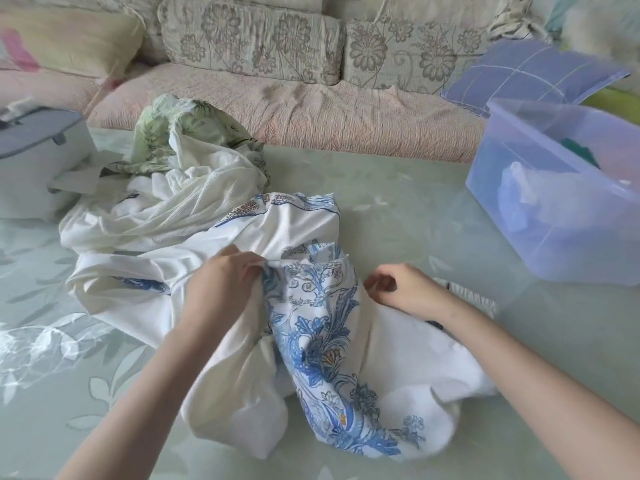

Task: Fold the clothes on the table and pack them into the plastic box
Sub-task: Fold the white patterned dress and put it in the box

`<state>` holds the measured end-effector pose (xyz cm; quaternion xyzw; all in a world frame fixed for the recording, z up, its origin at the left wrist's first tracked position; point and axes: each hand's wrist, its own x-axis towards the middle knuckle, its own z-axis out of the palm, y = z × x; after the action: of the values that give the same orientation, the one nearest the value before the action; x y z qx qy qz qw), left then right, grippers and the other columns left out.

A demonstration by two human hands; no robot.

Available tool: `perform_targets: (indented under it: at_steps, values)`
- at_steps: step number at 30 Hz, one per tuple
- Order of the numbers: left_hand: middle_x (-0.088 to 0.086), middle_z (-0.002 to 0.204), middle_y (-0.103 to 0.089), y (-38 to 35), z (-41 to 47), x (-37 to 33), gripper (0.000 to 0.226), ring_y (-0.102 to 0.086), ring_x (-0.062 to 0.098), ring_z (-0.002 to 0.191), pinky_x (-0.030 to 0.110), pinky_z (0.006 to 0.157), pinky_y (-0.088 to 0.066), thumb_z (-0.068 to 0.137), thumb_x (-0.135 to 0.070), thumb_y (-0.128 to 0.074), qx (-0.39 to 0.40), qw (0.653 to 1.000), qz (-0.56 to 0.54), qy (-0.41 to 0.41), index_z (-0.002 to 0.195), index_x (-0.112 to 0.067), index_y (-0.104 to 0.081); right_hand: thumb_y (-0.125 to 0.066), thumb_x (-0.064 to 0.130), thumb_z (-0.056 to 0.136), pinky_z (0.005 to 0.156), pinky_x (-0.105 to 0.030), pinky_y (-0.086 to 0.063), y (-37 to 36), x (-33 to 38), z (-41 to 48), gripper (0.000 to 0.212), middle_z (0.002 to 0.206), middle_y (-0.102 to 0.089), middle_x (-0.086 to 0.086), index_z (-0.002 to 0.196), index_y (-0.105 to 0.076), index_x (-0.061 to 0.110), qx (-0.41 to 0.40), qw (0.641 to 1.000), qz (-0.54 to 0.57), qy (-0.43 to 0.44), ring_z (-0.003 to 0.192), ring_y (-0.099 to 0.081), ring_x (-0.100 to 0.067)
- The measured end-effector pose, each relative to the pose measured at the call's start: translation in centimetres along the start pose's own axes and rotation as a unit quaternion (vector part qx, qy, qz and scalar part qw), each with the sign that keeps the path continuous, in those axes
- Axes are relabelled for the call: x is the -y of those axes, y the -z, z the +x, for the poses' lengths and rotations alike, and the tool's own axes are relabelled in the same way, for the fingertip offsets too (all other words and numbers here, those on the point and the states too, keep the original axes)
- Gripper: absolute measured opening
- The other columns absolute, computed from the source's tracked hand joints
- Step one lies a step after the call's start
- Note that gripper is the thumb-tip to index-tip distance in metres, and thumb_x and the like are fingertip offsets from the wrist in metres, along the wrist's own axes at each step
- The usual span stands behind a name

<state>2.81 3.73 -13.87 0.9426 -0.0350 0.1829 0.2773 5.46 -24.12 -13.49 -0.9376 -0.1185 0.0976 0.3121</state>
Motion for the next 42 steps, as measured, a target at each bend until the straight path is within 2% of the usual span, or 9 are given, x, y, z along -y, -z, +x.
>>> perform_targets:
  at_steps: [3,10,13,18,24,27,37,40,42]
  values:
    - [0.015,0.092,-0.063,2.6,0.8,1.4,0.019,-0.061,0.035,0.083,0.034,0.07,-0.042,0.085,-0.006,-0.064,-0.034,0.998,0.006,0.053,0.1,-0.011,-0.074,-0.065,0.035,0.086,0.094,-0.029,-0.03,0.7,0.0,-0.9,0.006,0.078,-0.057,0.016,0.09,-0.06,0.036,0.037,0.992,-0.121,0.0,0.092,-0.048,-0.01]
    - [0.022,0.104,-0.068,7.2,1.4,5.6,0.024,-0.06,0.04,0.093,0.042,0.08,-0.044,0.083,-0.01,-0.069,0.005,0.978,0.039,0.206,0.107,-0.004,-0.071,-0.078,0.046,0.07,0.081,-0.026,-0.02,3.0,-2.2,-2.7,0.024,0.058,-0.054,0.015,0.062,-0.057,0.036,0.054,0.984,-0.165,-0.03,0.076,-0.045,0.003]
    - [0.023,0.092,-0.068,8.6,1.1,8.0,0.02,-0.06,0.041,0.088,0.044,0.081,-0.044,0.074,-0.004,-0.077,0.101,0.962,0.053,0.249,0.093,-0.001,-0.074,-0.075,0.042,0.076,0.085,-0.024,-0.017,4.3,-2.7,-2.7,0.023,0.054,-0.051,0.013,0.066,-0.059,0.029,-0.086,0.981,-0.163,-0.064,0.068,-0.046,0.001]
    - [0.023,0.092,-0.07,8.9,1.0,12.3,0.013,-0.063,0.04,0.076,0.053,0.08,-0.051,0.072,0.0,-0.074,0.123,0.947,0.052,0.291,0.085,-0.004,-0.075,-0.056,0.019,0.089,0.098,-0.036,-0.019,8.5,-6.1,-2.7,0.015,0.073,-0.064,-0.021,0.08,-0.062,0.009,-0.391,0.866,-0.263,-0.167,0.085,-0.06,-0.033]
    - [0.012,0.129,-0.057,8.8,0.9,3.8,0.046,-0.056,0.025,0.071,0.025,0.059,-0.048,0.088,0.011,-0.042,0.07,0.987,0.001,0.141,0.118,-0.018,-0.062,-0.064,0.027,0.088,0.104,-0.033,-0.023,5.9,-4.2,-0.4,0.042,0.139,-0.048,-0.009,0.13,-0.056,0.021,-0.209,0.957,-0.157,-0.123,0.129,-0.033,-0.031]
    - [-0.001,0.122,-0.062,6.7,0.8,-0.4,0.03,-0.059,0.016,0.097,0.03,0.091,-0.042,0.096,-0.025,-0.049,0.086,0.993,-0.057,0.062,0.123,-0.025,-0.06,-0.058,0.047,0.089,0.107,-0.033,-0.028,3.2,-1.1,0.8,0.042,0.128,-0.058,0.0,0.127,-0.058,0.029,-0.108,0.99,-0.07,-0.062,0.129,-0.041,-0.024]
    - [0.015,0.149,-0.032,2.7,0.8,1.2,0.087,-0.045,0.032,0.125,0.036,0.098,-0.038,0.089,-0.033,-0.06,0.197,0.969,0.077,0.128,0.152,-0.024,-0.002,-0.071,0.044,0.078,0.079,-0.02,-0.011,-0.9,0.2,2.1,0.021,0.072,-0.041,0.008,0.083,-0.058,0.029,-0.048,0.989,-0.142,0.006,0.102,-0.042,-0.015]
    - [0.018,0.132,-0.052,2.2,0.7,1.6,0.068,-0.052,0.033,0.117,0.038,0.088,-0.042,0.087,-0.042,-0.062,0.174,0.97,0.093,0.142,0.143,-0.014,-0.035,-0.072,0.04,0.077,0.084,-0.027,-0.015,1.3,-0.8,1.3,0.024,0.063,-0.05,0.009,0.071,-0.056,0.023,-0.125,0.983,-0.132,-0.021,0.083,-0.05,-0.014]
    - [0.02,0.107,-0.064,2.3,0.7,1.4,0.032,-0.059,0.036,0.101,0.036,0.072,-0.041,0.088,-0.037,-0.062,0.12,0.98,0.076,0.138,0.104,-0.01,-0.06,-0.075,0.037,0.075,0.084,-0.034,-0.02,3.5,-1.7,0.9,0.029,0.06,-0.05,0.009,0.065,-0.053,0.022,-0.211,0.97,-0.107,-0.051,0.078,-0.048,-0.018]
